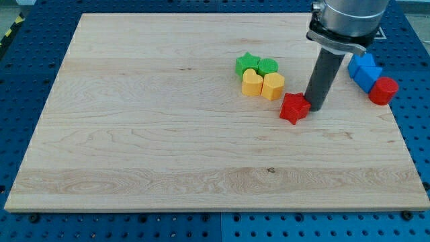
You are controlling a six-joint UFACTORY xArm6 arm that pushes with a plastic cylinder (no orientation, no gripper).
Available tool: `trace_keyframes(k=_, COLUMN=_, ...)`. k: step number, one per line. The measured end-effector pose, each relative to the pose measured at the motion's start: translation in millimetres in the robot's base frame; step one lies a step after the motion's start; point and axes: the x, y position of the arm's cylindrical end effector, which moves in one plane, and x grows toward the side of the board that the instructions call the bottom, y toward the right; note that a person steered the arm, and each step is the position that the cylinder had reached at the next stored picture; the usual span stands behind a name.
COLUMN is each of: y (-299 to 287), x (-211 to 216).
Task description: Push the red star at the bottom of the yellow blocks
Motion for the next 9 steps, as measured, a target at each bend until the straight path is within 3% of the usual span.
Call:
trace_keyframes(k=3, y=-39, x=19)
trace_keyframes(k=4, y=-33, x=51)
trace_keyframes(k=5, y=-43, x=54)
trace_keyframes(k=9, y=-59, x=20)
